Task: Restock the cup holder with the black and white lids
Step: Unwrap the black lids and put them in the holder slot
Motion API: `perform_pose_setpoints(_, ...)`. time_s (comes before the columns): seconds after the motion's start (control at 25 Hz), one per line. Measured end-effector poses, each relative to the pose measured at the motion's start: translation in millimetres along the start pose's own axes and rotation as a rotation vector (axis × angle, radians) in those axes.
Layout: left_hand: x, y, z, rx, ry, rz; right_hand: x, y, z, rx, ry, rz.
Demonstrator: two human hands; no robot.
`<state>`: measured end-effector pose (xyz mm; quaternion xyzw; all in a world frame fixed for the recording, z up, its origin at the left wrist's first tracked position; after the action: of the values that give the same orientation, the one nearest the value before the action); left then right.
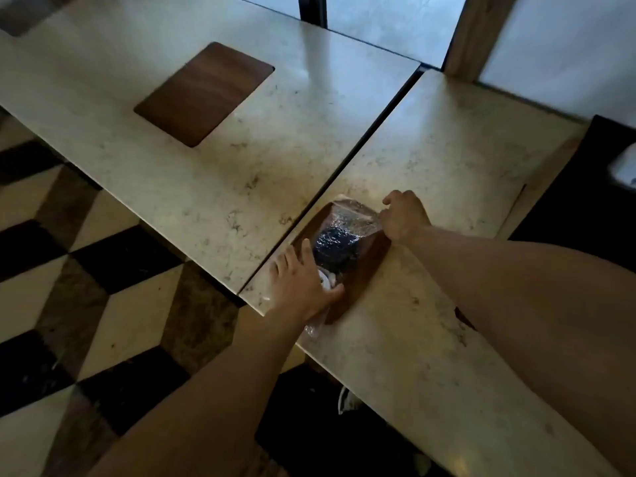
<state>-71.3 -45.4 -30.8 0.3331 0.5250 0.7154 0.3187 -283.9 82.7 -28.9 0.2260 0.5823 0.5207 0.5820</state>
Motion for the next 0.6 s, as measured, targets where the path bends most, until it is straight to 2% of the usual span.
perform_pose_setpoints(0.16, -7.6, -17.4, -2.3, -0.001, 0.019, 0.017, 10.6, -15.0, -4.9, -0.033, -0.063, -0.04)
perform_pose_setpoints(0.36, -6.0, -15.7, -4.7, 0.061, -0.019, 0.033, 18.7, -17.8, 0.0, 0.028, -0.129, -0.198)
perform_pose_setpoints(0.6, -2.4, -11.5, -4.1, 0.031, -0.081, 0.071, 38.1, -8.5, 16.3, 0.08, -0.228, -0.329)
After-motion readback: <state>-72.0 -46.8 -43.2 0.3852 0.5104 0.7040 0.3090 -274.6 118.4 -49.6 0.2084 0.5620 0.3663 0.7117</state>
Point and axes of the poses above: each hand's wrist, its own z-axis away from the middle knuckle, its own y-axis out of the back of the hand, x = y × z, the point moved 9 cm from there along -z, towards the middle knuckle, and after that the axes turned 7 degrees about x, right-handed, at the moved point
